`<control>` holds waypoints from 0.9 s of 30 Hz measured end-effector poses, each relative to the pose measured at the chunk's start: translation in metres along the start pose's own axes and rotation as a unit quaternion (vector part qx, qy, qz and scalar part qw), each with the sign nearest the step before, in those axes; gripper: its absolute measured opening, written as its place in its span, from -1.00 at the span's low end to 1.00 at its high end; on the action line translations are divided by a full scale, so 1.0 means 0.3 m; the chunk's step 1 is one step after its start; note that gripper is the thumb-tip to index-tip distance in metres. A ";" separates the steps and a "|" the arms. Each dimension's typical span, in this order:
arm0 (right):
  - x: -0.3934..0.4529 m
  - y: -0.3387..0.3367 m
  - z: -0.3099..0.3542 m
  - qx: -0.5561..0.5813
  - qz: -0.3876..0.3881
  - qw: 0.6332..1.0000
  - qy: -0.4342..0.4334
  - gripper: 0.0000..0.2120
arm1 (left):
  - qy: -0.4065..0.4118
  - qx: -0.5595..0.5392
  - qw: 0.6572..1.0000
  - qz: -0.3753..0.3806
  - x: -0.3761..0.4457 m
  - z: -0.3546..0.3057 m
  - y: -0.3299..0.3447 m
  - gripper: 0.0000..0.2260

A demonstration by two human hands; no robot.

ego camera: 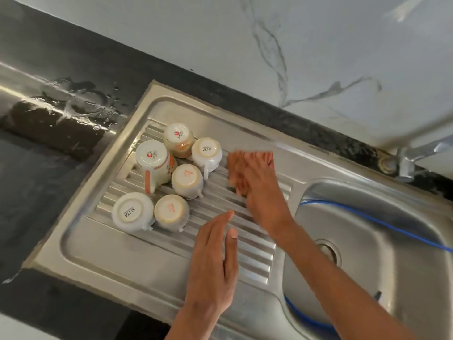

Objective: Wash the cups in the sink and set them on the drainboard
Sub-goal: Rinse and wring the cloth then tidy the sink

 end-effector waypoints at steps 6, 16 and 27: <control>-0.501 -0.225 -0.286 0.074 0.109 0.982 -0.134 -0.63 | 0.010 -0.022 0.999 -0.042 0.035 -0.011 0.042 -0.67; 0.518 -0.346 0.031 0.120 0.028 0.973 -0.196 -0.60 | 0.049 -0.027 0.994 -0.095 0.144 -0.069 0.119 -0.70; 0.773 -0.096 0.102 -0.076 0.204 0.912 -0.347 -0.60 | -0.001 0.013 0.998 -0.067 0.096 -0.082 0.197 -0.69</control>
Point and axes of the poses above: each hand's wrist, its own x-axis towards the middle knuckle, its own y-axis out of the palm, z = x × y, the point moved 1 cm from there along x, towards the middle knuckle, and after that the axes turned 1 degree about -z, right-handed, at the moved point
